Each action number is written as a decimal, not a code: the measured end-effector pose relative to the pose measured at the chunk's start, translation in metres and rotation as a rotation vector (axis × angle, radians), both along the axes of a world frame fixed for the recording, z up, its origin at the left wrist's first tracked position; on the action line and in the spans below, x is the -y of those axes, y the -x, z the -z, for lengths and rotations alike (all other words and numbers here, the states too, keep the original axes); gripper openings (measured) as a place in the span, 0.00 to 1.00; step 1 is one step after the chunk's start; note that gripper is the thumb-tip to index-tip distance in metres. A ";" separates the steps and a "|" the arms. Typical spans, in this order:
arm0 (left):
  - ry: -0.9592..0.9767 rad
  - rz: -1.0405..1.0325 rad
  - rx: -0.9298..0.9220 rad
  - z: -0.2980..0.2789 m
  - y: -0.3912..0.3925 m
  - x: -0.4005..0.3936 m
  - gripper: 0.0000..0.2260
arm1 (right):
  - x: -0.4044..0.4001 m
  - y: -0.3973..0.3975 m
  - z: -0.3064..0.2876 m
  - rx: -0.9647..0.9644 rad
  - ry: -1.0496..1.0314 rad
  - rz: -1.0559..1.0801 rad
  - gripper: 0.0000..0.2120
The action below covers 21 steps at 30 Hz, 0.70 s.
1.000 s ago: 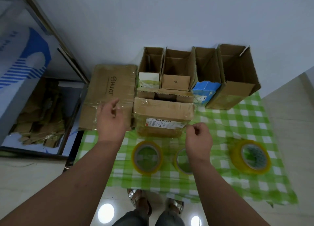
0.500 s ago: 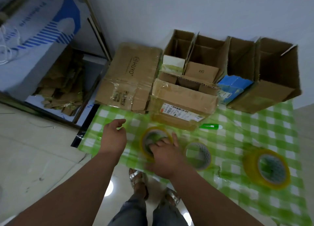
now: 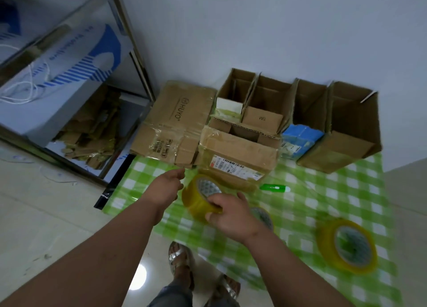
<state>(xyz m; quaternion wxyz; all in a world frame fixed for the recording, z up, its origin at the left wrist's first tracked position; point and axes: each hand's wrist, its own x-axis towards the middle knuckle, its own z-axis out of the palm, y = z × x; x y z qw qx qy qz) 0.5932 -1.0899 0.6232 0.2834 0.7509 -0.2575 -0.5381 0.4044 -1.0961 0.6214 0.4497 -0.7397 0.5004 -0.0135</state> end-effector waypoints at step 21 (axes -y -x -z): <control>0.196 0.284 0.122 -0.063 0.056 -0.041 0.11 | -0.012 0.036 -0.035 0.284 -0.119 0.238 0.06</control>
